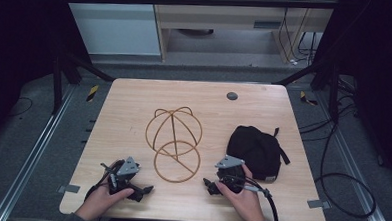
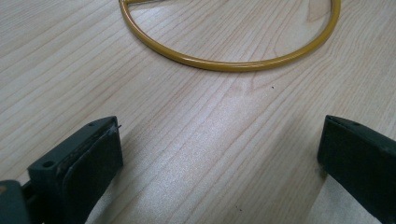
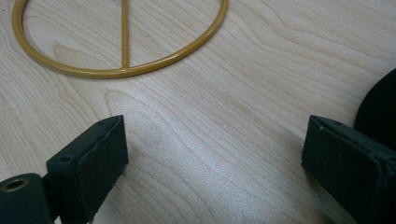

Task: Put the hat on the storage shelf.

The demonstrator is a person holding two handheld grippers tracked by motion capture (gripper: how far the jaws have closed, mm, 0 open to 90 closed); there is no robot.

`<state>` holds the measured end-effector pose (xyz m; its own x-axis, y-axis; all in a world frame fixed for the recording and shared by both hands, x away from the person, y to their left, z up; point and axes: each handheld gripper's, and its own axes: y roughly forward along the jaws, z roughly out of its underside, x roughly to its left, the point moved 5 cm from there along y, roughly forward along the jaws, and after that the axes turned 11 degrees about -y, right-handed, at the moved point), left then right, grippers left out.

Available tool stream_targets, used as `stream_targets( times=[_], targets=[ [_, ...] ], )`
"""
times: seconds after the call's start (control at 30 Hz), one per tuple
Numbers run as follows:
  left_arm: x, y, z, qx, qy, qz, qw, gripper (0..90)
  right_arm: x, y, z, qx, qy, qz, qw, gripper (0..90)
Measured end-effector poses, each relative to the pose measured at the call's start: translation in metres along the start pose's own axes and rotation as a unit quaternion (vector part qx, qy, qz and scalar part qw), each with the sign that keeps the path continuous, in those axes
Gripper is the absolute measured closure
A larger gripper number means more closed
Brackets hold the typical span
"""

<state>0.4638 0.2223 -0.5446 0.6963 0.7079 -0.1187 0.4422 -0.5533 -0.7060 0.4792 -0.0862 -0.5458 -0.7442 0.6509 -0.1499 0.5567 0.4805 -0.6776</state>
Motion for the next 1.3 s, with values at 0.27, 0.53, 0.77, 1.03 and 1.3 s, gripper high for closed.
stream_targets(
  times=[0.27,0.53,0.77,1.03,1.3],
  targets=[
    [0.0,0.0,0.0,0.0,0.0,0.0,1.0,0.0,0.0,0.0,0.0,0.0,0.0,-0.001,1.0,7.1],
    [0.0,0.0,0.0,0.001,0.001,0.0,1.0,0.0,0.004,-0.007,-0.004,0.008,-0.012,0.011,0.9998,10.0],
    [0.0,0.0,0.0,0.001,0.0,0.001,1.0,0.0,0.007,-0.021,-0.008,0.005,-0.012,0.026,0.9996,10.0],
    [0.0,0.0,0.0,0.001,0.002,0.001,1.0,0.0,0.004,-0.035,-0.005,0.009,-0.005,0.048,0.9988,9.3],
    [0.0,0.0,0.0,0.0,0.001,0.001,1.0,0.0,0.003,-0.046,-0.003,0.001,0.006,0.064,0.9979,11.5]
  ],
)
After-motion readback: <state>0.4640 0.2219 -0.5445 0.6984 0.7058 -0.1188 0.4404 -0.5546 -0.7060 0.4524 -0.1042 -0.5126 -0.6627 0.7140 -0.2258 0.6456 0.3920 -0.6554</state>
